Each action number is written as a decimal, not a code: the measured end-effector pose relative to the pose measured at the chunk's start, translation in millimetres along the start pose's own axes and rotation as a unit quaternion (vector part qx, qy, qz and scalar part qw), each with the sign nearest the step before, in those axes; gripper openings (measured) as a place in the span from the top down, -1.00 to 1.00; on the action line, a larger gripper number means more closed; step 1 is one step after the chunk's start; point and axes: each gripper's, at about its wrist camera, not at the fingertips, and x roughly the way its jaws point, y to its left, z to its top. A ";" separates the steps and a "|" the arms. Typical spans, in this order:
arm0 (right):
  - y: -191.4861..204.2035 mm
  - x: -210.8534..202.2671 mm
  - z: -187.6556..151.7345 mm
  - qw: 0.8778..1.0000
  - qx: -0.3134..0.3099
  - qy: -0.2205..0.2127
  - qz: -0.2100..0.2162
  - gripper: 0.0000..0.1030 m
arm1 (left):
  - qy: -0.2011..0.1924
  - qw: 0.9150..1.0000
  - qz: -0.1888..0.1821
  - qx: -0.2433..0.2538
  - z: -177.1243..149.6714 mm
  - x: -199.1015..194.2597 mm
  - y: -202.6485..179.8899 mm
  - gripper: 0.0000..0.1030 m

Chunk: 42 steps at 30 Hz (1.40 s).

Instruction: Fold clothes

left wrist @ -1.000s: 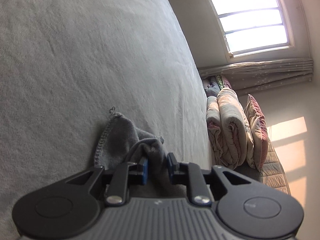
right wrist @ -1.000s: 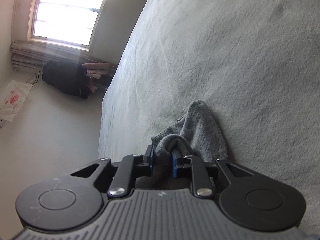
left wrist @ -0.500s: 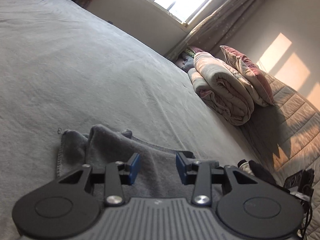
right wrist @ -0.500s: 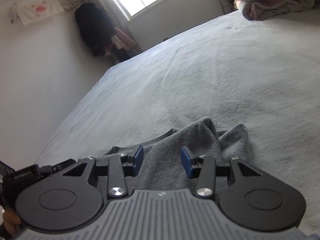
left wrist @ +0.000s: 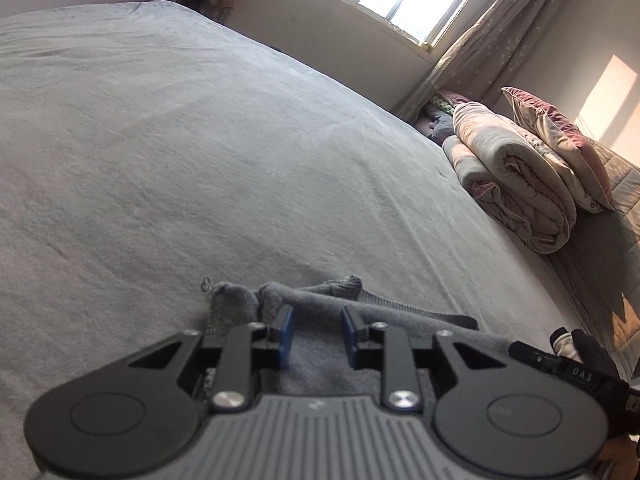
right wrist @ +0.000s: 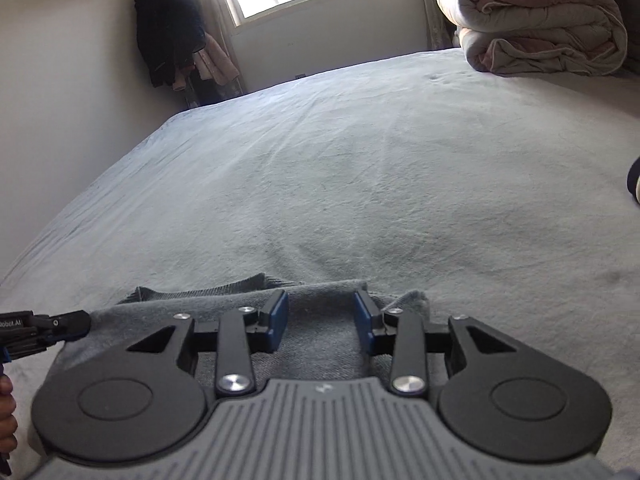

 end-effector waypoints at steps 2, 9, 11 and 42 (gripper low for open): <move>-8.9 -6.5 -0.5 1.000 0.019 0.009 0.006 0.08 | 0.011 1.000 -0.005 0.000 -0.3 -9.4 0.7 -0.15; -40.0 -29.4 -2.4 0.995 0.084 0.040 0.027 -0.11 | 0.042 0.998 0.037 -0.009 -6.7 -29.9 10.3 -0.41; -48.9 -35.9 -2.9 0.993 0.103 0.049 0.033 -0.11 | 0.052 0.998 0.041 -0.022 -11.5 -31.2 17.5 -0.41; -4.4 -125.0 -47.8 0.978 0.163 0.091 0.097 0.56 | 0.086 0.984 -0.036 -0.152 -90.7 -129.7 1.8 0.81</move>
